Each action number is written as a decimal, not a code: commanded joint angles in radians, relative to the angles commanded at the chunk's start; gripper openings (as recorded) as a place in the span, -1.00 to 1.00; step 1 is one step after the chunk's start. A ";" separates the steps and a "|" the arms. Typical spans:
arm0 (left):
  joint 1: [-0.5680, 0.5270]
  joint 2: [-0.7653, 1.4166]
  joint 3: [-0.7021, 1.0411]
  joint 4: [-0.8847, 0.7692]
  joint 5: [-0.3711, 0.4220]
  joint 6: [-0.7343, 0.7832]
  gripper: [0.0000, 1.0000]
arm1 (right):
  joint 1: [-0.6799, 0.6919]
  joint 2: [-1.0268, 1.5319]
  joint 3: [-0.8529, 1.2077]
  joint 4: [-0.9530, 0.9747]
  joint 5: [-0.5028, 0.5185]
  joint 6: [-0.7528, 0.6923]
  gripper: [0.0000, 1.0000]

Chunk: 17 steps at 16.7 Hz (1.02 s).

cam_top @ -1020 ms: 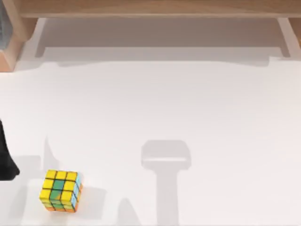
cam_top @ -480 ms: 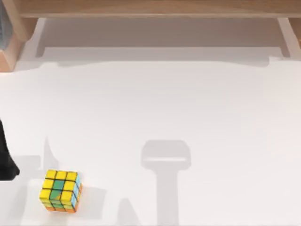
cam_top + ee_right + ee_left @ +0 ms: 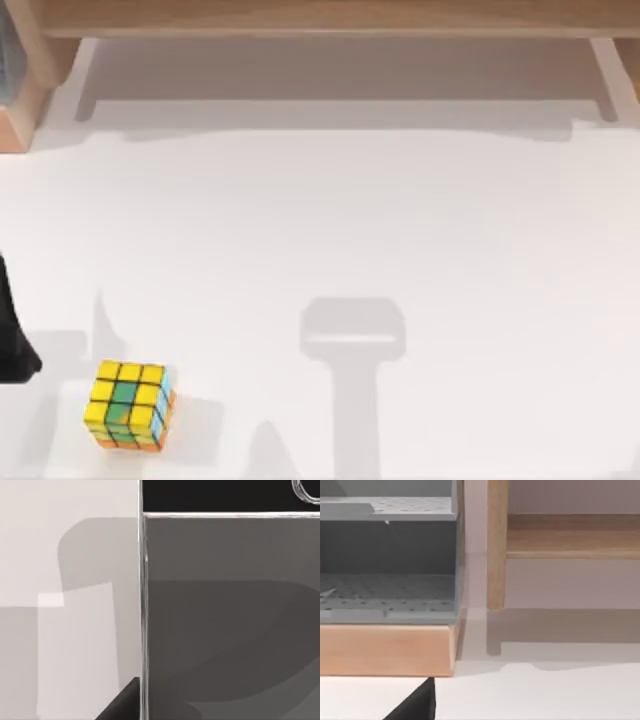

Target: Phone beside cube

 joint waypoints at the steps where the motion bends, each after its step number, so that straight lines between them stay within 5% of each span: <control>1: 0.000 0.000 0.000 0.000 0.000 0.000 1.00 | 0.031 0.003 0.035 -0.010 0.004 0.026 -1.00; 17: 0.000 0.000 0.000 0.000 0.000 0.000 1.00 | 0.834 0.258 0.628 -0.254 0.055 0.666 -1.00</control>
